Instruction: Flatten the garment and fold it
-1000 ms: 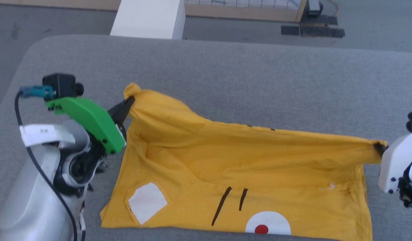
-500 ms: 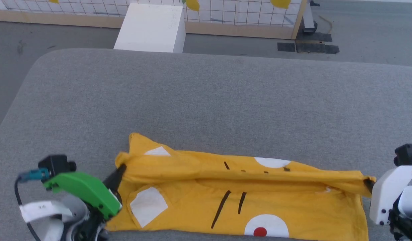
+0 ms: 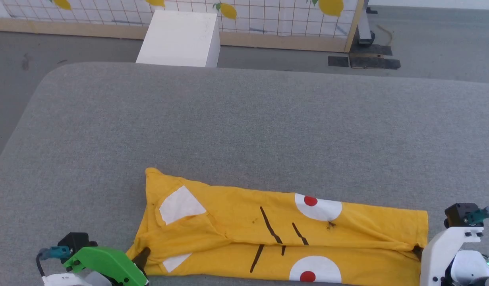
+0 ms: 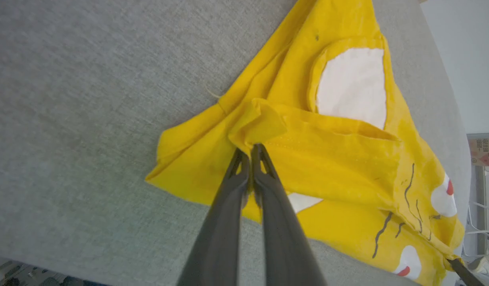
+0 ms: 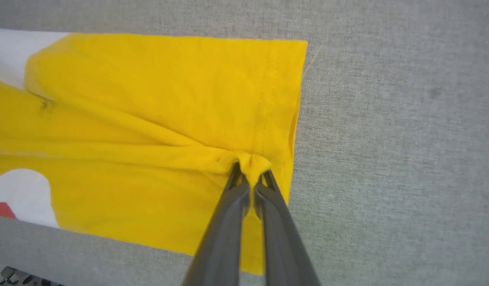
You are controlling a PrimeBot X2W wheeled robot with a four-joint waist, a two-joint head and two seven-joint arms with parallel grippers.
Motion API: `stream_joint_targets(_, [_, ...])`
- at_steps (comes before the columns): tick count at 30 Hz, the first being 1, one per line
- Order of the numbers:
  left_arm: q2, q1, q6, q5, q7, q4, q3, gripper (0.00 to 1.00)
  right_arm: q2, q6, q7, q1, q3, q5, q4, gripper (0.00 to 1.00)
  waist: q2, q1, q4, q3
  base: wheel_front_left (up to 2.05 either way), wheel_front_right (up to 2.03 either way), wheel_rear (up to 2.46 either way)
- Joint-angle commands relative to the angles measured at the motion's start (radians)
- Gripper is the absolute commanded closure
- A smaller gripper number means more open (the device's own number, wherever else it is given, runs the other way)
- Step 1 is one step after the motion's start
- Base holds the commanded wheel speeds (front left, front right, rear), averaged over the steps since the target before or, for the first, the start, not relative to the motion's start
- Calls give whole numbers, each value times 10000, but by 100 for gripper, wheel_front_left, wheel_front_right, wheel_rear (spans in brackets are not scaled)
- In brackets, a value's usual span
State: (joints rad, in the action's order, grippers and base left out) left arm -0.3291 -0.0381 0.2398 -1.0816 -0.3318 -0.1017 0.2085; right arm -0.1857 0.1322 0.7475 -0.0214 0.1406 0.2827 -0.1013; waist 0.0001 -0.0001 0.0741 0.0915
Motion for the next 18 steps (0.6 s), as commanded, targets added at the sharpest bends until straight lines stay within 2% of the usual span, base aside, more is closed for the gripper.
stream_joint_targets(1, [-7,100,88,71,-26,-117,22,0,-12,-15,-107,-55,-52,28,-32,0,-1,1,-49,-113,0,0,0])
stream_joint_targets(9, [-487,137,506,419,-88,26,-72,0,-366,-15,546,-589,-191,867,1109,0,-1,1,-208,-545,0,0,0])
stream_joint_targets(13, [-782,307,673,647,50,563,-251,0,-435,-15,1189,-839,338,1454,2261,0,-1,1,-220,-655,0,0,0])
stream_joint_targets(15, [-932,455,664,819,313,867,-409,0,-432,-15,1418,-832,727,1588,2811,0,-1,1,-225,-674,0,0,0])
stream_joint_targets(18, [-1104,747,526,1374,1325,1287,-720,0,-640,-15,1743,-706,1098,1571,3141,0,-1,1,-226,-630,0,0,0])
